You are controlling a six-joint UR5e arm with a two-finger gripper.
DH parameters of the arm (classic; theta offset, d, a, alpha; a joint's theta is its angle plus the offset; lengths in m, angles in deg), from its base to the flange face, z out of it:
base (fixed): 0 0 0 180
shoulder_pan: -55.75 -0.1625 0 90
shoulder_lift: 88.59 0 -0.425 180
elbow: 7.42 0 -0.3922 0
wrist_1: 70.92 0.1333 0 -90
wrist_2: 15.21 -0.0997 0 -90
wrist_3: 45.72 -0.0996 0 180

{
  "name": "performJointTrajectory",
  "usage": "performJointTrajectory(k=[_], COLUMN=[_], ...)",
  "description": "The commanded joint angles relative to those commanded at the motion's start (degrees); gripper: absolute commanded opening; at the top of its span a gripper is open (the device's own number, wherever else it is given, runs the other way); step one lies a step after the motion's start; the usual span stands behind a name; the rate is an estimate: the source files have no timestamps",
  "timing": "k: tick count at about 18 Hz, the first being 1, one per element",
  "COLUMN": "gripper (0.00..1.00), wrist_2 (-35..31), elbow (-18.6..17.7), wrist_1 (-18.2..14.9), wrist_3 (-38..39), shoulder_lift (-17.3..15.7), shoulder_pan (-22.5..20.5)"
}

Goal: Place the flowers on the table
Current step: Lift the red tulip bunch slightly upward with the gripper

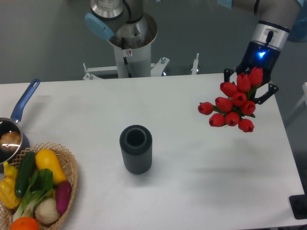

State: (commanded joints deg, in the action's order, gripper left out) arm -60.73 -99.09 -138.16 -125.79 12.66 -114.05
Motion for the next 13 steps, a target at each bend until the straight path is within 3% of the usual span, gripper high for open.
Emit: performJointTrajectory(k=[8, 13], gripper=[0.41, 0.41], wrist_2=[-1.75, -13.15], elbow=[1.32, 3.78], wrist_1=[-0.26, -0.88], wrist_3=[0.79, 0.79], shoulder_lift=[-0.09, -0.53], shoulder_pan=[-0.79, -0.18])
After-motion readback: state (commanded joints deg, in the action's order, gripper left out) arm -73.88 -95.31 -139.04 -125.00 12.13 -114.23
